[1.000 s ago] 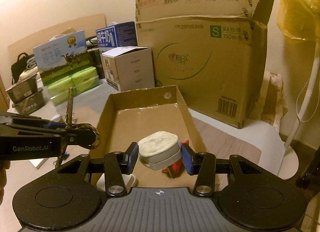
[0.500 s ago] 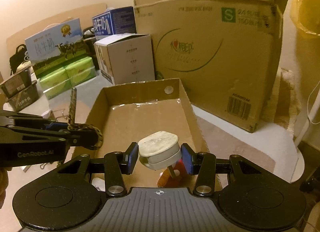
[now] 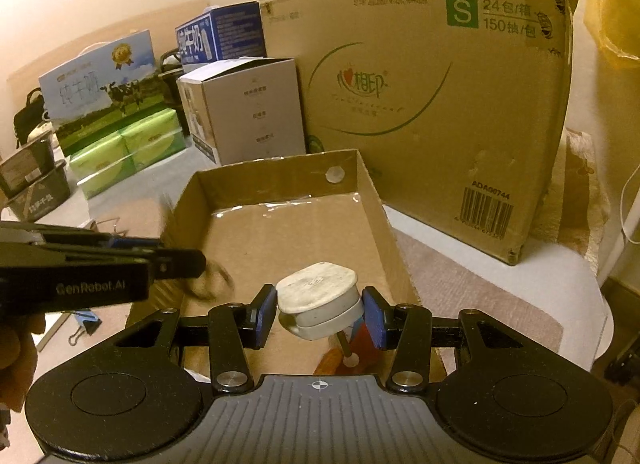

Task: Organize rigid objects
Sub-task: 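Lower the wire spiral into the box and open the left gripper, then lower the round plug into the box and open the right gripper, then withdraw both grippers from the box, then move the left gripper to the white square plate while the right approaches the blue binder clip, then grasp the white square plate with the left gripper while the right grasps the blue binder clip, then carry the white plate with the left gripper while the right carries the binder clip to the box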

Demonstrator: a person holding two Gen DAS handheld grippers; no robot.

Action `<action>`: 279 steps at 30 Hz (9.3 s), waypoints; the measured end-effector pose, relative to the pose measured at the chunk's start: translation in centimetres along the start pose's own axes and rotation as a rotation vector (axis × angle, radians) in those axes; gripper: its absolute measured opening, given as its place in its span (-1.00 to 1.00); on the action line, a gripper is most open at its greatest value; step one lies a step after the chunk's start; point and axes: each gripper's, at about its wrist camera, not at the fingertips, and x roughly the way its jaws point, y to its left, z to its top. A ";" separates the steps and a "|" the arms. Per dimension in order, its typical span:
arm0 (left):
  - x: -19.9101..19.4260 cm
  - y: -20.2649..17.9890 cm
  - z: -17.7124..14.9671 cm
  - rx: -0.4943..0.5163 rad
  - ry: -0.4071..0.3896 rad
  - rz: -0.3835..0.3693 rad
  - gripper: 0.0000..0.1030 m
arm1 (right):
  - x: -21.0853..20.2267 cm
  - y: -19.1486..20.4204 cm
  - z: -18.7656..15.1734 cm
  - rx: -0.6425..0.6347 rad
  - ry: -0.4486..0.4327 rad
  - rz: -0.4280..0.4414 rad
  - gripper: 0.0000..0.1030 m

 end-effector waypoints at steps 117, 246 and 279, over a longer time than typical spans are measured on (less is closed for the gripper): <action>-16.7 19.5 -13.4 -0.083 0.059 0.296 0.69 | -2.9 21.7 -7.3 -0.094 0.023 0.166 0.63; -16.6 2.3 -10.4 -0.055 -0.006 0.083 0.63 | -11.1 9.4 -9.4 0.011 -0.083 -0.051 -0.17; -6.2 -0.7 -1.8 -0.016 -0.016 0.053 0.63 | -4.8 0.4 -1.3 -0.030 -0.071 -0.017 -0.17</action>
